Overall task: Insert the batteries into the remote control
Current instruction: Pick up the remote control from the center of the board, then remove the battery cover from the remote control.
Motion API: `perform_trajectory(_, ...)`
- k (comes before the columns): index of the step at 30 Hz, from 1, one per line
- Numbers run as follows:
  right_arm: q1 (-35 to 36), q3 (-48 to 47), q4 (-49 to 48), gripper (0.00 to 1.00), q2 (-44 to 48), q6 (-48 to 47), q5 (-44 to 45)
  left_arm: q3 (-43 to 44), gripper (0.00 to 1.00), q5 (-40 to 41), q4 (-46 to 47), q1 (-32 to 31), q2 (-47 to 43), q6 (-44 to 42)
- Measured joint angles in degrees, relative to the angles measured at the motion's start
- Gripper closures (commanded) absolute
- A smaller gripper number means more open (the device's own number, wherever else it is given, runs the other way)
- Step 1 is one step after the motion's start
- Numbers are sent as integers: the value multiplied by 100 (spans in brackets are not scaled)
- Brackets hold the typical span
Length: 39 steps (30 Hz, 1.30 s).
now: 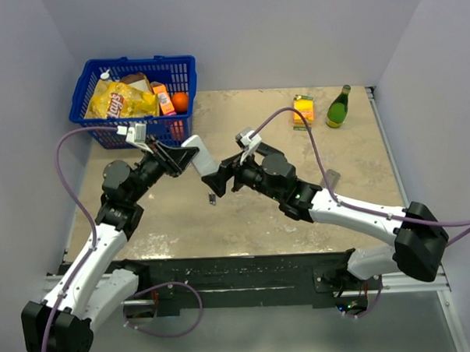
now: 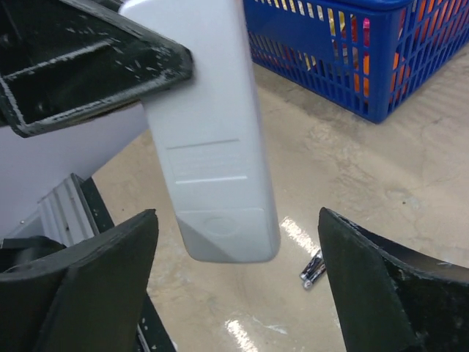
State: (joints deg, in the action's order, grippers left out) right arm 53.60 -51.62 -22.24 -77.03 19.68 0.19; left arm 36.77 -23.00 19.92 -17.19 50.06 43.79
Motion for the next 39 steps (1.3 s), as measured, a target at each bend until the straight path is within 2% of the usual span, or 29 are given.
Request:
perform_trajectory(4, 0, 238, -59, 2, 184, 448, -20, -35, 100, -63, -144, 114, -350, -310)
perform_trajectory(9, -2, 684, -332, 5, 560, 1204, 33, -529, 100, -295, 162, 289, -785, -387)
perform_trajectory(20, -2, 1462, -1080, 18, 839, 2741, 457, -1912, 100, -463, 1773, 492, -1023, 629)
perform_trajectory(29, -2, 1589, -1915, 24, 175, 3493, 310, -2422, 100, -313, 3049, 492, -1043, 1248)
perform_trajectory(39, 7, 1650, -2393, 28, -87, 3812, 122, -2553, 100, 116, 3407, 492, -1032, 1482)
